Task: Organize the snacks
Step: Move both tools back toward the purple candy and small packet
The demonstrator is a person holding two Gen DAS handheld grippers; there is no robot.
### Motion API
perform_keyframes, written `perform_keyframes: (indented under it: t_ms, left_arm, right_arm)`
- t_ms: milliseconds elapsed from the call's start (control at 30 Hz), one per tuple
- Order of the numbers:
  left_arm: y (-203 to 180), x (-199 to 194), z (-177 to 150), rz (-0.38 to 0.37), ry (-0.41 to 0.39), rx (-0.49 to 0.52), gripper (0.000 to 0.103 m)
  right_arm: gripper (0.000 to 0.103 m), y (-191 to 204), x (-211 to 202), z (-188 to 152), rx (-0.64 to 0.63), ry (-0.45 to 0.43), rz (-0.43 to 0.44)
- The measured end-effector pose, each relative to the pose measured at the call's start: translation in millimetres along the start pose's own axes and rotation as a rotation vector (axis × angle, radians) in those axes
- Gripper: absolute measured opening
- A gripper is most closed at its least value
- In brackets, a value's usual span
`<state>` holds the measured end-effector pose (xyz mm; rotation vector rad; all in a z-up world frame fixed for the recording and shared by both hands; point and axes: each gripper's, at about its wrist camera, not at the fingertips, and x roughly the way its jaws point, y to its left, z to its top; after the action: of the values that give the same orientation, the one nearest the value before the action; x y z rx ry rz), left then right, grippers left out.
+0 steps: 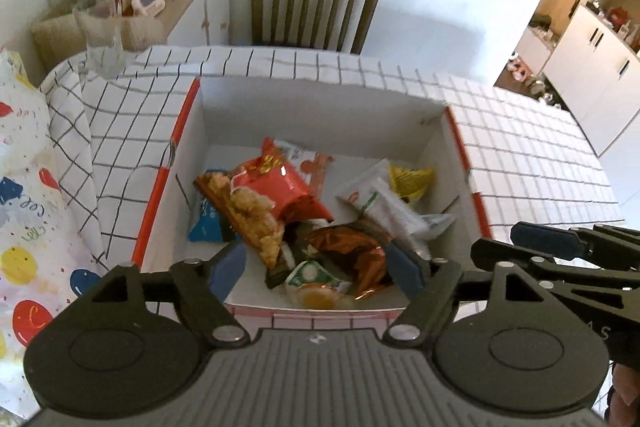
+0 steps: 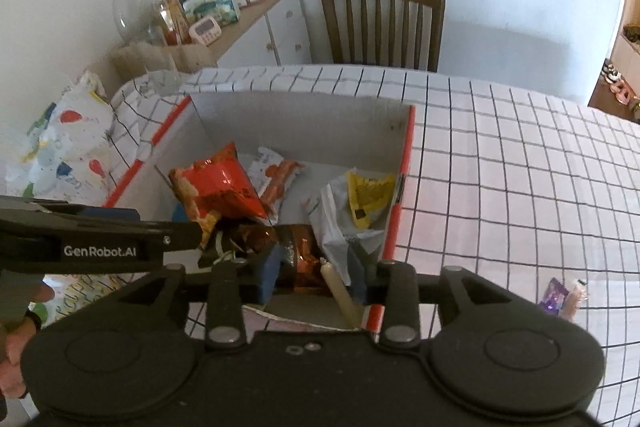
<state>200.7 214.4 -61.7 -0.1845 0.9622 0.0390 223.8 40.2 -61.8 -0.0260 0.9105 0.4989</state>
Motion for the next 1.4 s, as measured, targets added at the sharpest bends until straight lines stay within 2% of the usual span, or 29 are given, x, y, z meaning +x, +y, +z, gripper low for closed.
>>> perform_keyframes:
  t_ms: [400, 467, 533, 767, 833, 900, 1000, 1167, 1267, 1400]
  left_arm:
    - [-38, -52, -6, -0.032, -0.106, 0.020, 0.078]
    - [-48, -58, -8, -0.032, -0.117, 0.026, 0.079]
    - [-59, -62, -11, -0.036, -0.127, 0.030, 0.082]
    - [-98, -70, -17, -0.052, -0.159, 0.029, 0.082]
    - [-112, -68, -18, -0.049, -0.162, 0.037, 0.084]
    - [-126, -65, -18, -0.046, -0.160, 0.048, 0.084]
    - [-148, -56, -19, -0.058, -0.154, 0.069, 0.086]
    - [-178, -34, -17, -0.112, -0.136, 0.077, 0.100]
    - [-193, -16, -13, -0.145, -0.115, 0.078, 0.102]
    - [-213, 11, -10, -0.146, -0.099, 0.096, 0.102]
  right_arm:
    - [0.063, -14, -58, -5, -0.001, -0.111, 0.036]
    - [0.065, -18, -68, -6, -0.004, -0.127, 0.046]
    - [0.072, -24, -77, -8, 0.000, -0.139, 0.060]
    - [0.086, -55, -105, -16, -0.005, -0.174, 0.069]
    - [0.094, -65, -111, -19, -0.012, -0.183, 0.054]
    - [0.098, -75, -117, -22, -0.009, -0.190, 0.042]
    - [0.099, -95, -124, -26, -0.001, -0.194, 0.025]
    - [0.102, -131, -130, -32, 0.032, -0.192, -0.011]
    - [0.102, -154, -131, -34, 0.062, -0.188, -0.023]
    - [0.102, -185, -129, -37, 0.105, -0.178, -0.053]
